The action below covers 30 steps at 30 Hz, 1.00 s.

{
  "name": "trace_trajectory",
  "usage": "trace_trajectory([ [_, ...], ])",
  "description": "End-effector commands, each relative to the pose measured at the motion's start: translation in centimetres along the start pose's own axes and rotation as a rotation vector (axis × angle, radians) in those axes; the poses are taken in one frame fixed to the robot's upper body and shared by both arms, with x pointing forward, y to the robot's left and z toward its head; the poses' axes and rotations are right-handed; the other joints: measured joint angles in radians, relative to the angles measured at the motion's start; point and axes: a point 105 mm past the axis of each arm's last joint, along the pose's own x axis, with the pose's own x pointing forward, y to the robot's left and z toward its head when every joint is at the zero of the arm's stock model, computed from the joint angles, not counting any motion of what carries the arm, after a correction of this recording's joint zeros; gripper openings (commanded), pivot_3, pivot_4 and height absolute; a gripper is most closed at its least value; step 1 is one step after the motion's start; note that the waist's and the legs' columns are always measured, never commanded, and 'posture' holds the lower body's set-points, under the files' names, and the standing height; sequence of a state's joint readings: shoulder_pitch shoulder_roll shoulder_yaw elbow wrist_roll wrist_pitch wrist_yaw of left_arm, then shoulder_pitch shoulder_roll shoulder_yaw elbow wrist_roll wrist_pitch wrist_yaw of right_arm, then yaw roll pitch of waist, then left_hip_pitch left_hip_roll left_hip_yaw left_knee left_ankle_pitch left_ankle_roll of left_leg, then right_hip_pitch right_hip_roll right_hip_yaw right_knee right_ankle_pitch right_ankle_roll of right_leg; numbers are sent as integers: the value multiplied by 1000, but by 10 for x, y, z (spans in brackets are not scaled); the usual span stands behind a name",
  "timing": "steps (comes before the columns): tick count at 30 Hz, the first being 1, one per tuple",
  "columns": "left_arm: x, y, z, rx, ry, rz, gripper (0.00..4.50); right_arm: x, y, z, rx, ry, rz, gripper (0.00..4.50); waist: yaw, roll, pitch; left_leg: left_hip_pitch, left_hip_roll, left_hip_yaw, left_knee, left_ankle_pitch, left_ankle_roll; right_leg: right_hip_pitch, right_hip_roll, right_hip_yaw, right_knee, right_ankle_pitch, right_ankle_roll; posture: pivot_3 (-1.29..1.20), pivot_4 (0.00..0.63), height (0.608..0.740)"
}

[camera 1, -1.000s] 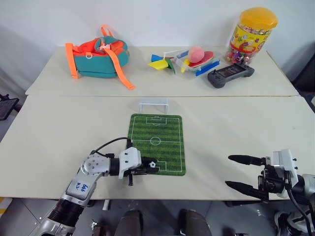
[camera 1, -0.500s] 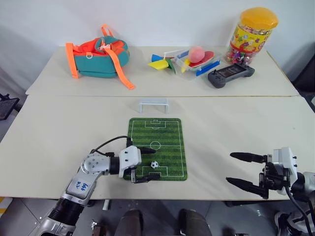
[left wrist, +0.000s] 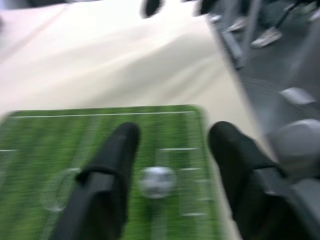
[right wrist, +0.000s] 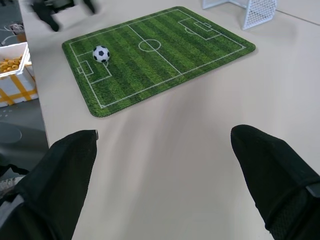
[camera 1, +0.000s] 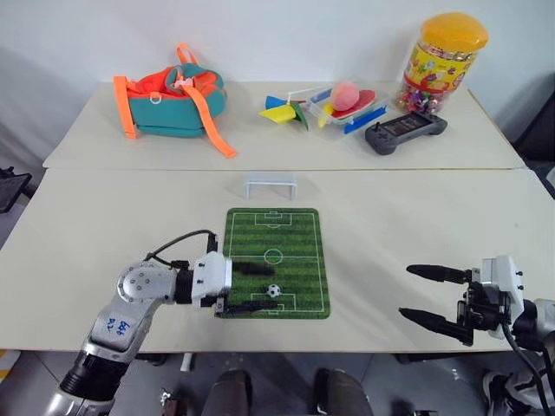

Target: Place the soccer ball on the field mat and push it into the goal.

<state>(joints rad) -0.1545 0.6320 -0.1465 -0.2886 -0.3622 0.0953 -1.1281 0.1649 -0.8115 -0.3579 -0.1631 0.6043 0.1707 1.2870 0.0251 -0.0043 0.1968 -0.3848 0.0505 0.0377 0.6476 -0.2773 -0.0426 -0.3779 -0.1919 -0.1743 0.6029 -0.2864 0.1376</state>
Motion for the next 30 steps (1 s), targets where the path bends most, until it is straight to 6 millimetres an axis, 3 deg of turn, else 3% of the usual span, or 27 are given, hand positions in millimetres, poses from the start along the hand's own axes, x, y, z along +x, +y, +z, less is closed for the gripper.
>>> trace_trajectory([
  [1, 6, -13, 0, -11, 19, -58, 1291, -2, 0, 4, -25, -15, -11, 4500, 2, 0, 0, 0, 0, 0, 0, 0, 0, 0, 0, 0, 0, 0, 0, 0, 150, 740],
  [5, 12, -11, -18, -56, 82, -29, 22, -2, 1, 2, -21, -13, -23, 4500, 2, 0, 0, 0, 0, 0, 1, -1, 2, 0, 0, 0, 0, 0, 0, 0, 150, 740],
  [12, 25, 6, -39, -64, 142, 26, 22, -4, 3, 1, -20, -11, -46, 4500, 3, 0, 0, -1, 0, 0, 1, -1, 1, -1, 1, 1, 0, 0, 0, 0, 150, 740],
  [16, 31, 46, -46, -23, 178, 195, 22, -6, 5, 0, -20, -11, -67, 4500, 8, 0, 0, -1, 0, 1, 1, -1, 1, -1, 1, 1, 0, 1, 1, 0, 150, 740],
  [20, 22, 100, -26, 62, 112, 441, 22, -8, 5, -1, -21, -12, -92, 4500, 9, 0, 0, -1, 0, 1, 2, -1, 2, 0, 1, 1, -1, 3, 1, 0, 150, 740],
  [22, 18, 113, -16, 78, 73, 496, 22, -9, 5, -1, -21, -12, -99, 4500, 3, 0, 0, -1, 0, 1, 2, -1, 2, 0, 1, 2, -1, 3, 1, 0, 150, 740],
  [26, 14, 119, 1, 108, 9, 493, 22, -8, 3, -2, -23, -16, -110, 4500, -1, 0, 0, -1, 0, 2, 1, 0, 1, 0, 1, 2, 0, 3, 2, 0, 150, 740],
  [30, 14, 107, 9, 85, -41, 405, 22, -4, 0, -2, -26, -19, -112, 4500, 1, 0, 0, -1, 0, 2, 1, 0, 1, 0, 1, 2, 1, 3, 2, 0, 150, 740],
])
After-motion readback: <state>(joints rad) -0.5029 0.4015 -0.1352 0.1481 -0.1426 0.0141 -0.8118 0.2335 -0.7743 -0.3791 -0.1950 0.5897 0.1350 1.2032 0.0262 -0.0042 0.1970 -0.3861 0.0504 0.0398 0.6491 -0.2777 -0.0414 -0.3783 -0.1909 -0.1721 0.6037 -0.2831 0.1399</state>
